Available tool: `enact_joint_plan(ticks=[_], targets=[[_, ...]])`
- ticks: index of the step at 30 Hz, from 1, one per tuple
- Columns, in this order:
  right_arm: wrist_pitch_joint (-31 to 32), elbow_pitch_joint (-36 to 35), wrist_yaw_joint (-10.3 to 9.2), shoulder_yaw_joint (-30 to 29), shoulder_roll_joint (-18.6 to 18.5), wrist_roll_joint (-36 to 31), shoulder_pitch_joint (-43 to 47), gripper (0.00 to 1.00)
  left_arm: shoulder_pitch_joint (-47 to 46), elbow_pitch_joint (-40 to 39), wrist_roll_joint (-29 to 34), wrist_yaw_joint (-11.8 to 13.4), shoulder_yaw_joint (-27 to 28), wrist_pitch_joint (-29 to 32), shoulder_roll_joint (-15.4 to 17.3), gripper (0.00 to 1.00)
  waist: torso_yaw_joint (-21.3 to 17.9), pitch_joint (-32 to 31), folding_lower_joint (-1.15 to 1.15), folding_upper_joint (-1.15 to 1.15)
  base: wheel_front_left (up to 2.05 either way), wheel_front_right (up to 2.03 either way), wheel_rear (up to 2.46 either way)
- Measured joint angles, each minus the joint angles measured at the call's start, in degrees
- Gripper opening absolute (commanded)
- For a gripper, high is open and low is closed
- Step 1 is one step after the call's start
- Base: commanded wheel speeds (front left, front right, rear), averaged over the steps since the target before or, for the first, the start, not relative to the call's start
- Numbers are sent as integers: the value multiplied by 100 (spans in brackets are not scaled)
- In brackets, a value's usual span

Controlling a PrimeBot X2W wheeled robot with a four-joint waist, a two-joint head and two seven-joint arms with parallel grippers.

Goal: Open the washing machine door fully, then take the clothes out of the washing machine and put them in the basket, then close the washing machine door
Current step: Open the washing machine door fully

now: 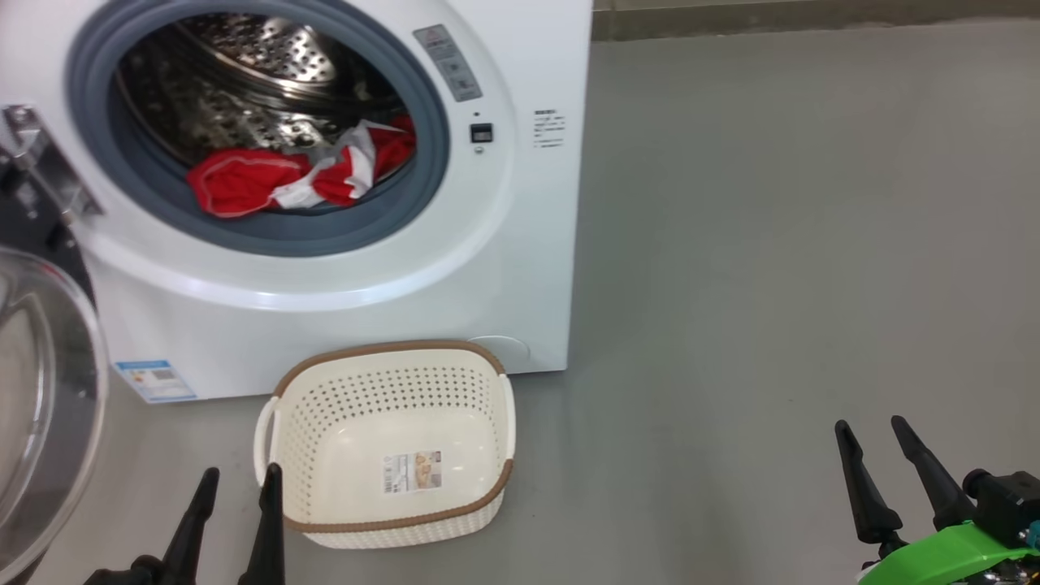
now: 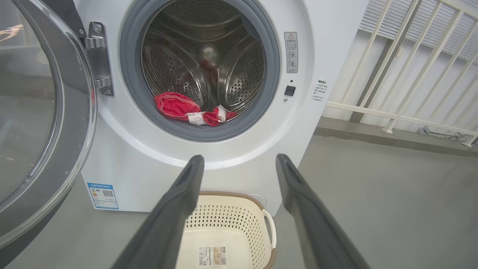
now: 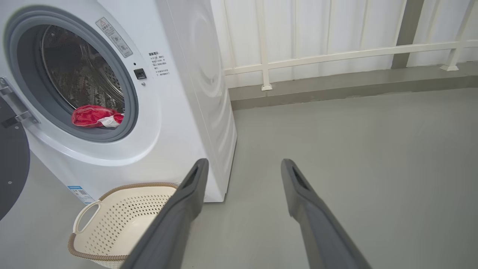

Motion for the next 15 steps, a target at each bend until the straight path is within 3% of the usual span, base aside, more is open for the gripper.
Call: enact_joint_plan(ticks=[7,15], targets=[[0,-57,0,-223,2,-1,136,100,3,-44,53,0,-21,0,-26,100,-388,46,0,0,0,0,0],[0,-101,0,-257,11,-5,132,100,2,-43,143,0,-14,0,-78,100,-498,126,0,0,0,0,0]])
